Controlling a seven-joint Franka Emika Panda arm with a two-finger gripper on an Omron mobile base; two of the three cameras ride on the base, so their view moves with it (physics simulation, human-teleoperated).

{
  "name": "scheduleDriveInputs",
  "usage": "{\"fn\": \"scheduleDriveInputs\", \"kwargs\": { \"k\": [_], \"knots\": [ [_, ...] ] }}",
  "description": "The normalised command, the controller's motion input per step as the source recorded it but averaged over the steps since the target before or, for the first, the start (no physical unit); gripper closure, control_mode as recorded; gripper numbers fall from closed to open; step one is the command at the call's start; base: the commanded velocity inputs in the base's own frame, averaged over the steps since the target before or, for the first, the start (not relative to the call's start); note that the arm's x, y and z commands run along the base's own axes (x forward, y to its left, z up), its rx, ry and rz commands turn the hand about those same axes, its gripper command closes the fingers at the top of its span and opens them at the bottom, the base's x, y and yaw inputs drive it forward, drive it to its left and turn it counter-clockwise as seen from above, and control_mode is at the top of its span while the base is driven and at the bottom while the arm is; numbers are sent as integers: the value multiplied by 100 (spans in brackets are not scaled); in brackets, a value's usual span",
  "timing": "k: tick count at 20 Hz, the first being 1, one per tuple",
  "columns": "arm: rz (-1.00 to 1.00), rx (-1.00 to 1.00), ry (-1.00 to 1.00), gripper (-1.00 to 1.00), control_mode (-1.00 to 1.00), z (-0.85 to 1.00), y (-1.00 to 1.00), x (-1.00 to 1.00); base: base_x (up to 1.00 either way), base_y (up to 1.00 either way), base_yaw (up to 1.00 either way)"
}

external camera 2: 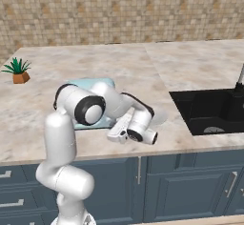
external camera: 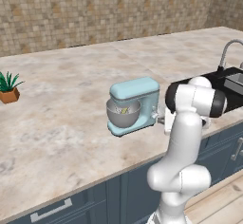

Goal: Add butter and sugar cubes to the stand mixer bowl and then turn on the stand mixer to begin making frosting.

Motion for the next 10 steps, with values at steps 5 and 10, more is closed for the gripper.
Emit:
{"fn": "scheduleDriveInputs", "kwargs": {
  "k": [5,10],
  "knots": [
    [-19,-18,-2,100,-100,-32,44,0,0,0,0],
    [-14,-4,1,100,-100,30,-57,-46,0,0,0]
  ]
}}
